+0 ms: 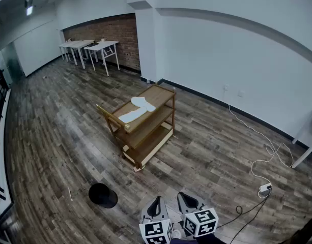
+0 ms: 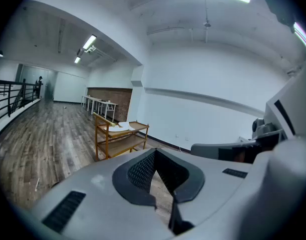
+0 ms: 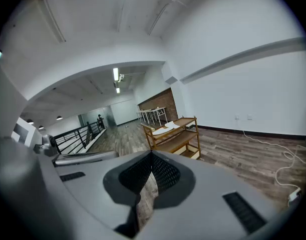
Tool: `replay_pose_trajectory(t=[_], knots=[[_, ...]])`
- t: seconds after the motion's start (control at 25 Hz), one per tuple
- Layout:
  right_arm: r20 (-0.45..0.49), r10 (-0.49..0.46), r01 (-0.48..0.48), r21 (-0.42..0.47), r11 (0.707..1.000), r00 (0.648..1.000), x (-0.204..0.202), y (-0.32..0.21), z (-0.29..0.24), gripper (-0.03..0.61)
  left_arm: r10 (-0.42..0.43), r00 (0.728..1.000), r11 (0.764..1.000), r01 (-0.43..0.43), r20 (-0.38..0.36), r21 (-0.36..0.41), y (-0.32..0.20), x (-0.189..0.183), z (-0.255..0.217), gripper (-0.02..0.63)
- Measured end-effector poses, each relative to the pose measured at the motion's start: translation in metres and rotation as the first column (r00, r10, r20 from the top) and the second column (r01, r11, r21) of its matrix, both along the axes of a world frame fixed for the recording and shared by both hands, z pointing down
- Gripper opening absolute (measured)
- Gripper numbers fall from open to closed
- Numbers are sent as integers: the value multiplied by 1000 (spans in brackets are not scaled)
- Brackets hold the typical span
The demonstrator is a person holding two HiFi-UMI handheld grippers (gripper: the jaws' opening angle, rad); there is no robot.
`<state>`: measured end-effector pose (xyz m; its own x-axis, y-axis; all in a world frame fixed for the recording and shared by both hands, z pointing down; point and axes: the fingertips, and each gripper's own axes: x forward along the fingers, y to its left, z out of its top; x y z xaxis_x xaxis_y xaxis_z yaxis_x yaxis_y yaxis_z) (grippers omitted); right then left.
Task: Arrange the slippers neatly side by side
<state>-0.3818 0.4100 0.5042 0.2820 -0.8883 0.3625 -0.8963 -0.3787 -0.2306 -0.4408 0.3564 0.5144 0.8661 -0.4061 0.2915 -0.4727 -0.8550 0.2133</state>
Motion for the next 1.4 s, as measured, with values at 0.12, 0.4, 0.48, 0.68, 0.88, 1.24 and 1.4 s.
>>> replay_pose_trajectory(t=[0.12,0.4,0.48,0.68,0.88,1.24,1.4], knots=[[0,-1,1,1,1000,1000,-2,-1,1,-2,0,1000,1000,0,-1,0,-2,-1,2,0],[-6,-4,4,-3,1000,1000,-3,-2,1,-2,5,1000,1000,-5,6,0,-3,-2,2,0],[-8,-4,4,-3,1000,1000,-3,-3,1,-2,9,1000,1000,-9,4,2,-3,-1,2,0],[-10,-4,4,-4,1000,1000,-3,-2,1,-2,11,1000,1000,-11,8,3,-3,-1,2,0],[-4,4,-4,3,1000,1000,-4,-2,3,-2,12,1000,1000,-12,12,1,-2,-3,5,0],[-2,42,-42,8,999,999,-4,1,-1,-2,20,1000,1000,-20,10,-15,-3,-12,5,0],[-7,67,-67,8,998,998,-4,3,-1,-2,34,999,999,-34,3,-16,-6,-16,6,0]])
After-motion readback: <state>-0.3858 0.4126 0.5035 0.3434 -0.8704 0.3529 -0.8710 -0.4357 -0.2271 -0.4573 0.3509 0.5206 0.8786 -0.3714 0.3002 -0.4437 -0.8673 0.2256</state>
